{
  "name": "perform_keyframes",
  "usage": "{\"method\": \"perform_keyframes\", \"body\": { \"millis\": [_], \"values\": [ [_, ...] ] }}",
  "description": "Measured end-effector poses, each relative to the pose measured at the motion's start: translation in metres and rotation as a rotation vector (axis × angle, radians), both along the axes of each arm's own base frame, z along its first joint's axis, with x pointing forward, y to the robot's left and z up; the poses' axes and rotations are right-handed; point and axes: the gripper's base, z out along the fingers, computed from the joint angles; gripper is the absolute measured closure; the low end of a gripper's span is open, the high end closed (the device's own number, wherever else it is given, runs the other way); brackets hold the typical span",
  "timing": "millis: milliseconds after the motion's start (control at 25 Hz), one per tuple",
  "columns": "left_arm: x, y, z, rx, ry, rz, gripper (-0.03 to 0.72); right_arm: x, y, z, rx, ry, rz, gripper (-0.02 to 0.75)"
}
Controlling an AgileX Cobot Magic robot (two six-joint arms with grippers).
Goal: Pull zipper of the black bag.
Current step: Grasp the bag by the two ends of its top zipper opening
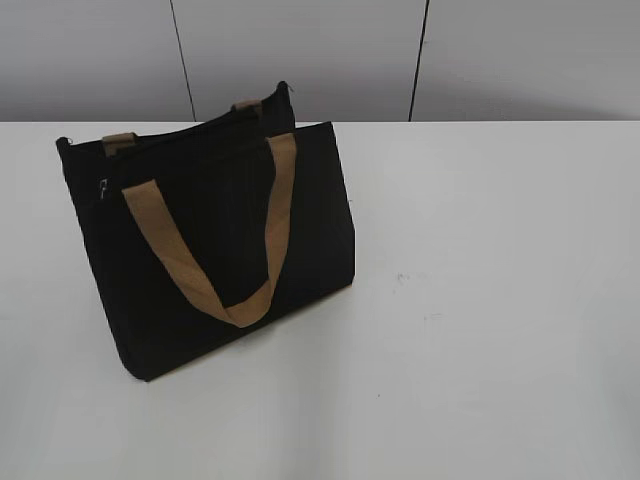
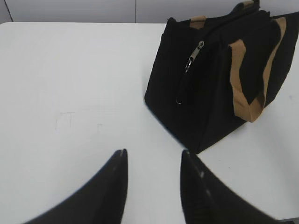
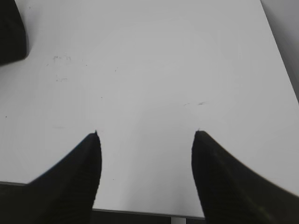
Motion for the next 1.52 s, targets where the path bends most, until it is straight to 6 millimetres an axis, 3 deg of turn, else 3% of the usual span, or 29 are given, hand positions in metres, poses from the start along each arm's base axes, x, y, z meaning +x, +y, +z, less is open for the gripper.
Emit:
{"method": "perform_keyframes", "body": {
  "millis": [1520],
  "values": [
    [0.0000, 0.0000, 0.0000, 0.000, 0.000, 0.000, 0.400, 0.0000, 0.0000, 0.0000, 0.000, 0.000, 0.000, 0.263]
  ]
}}
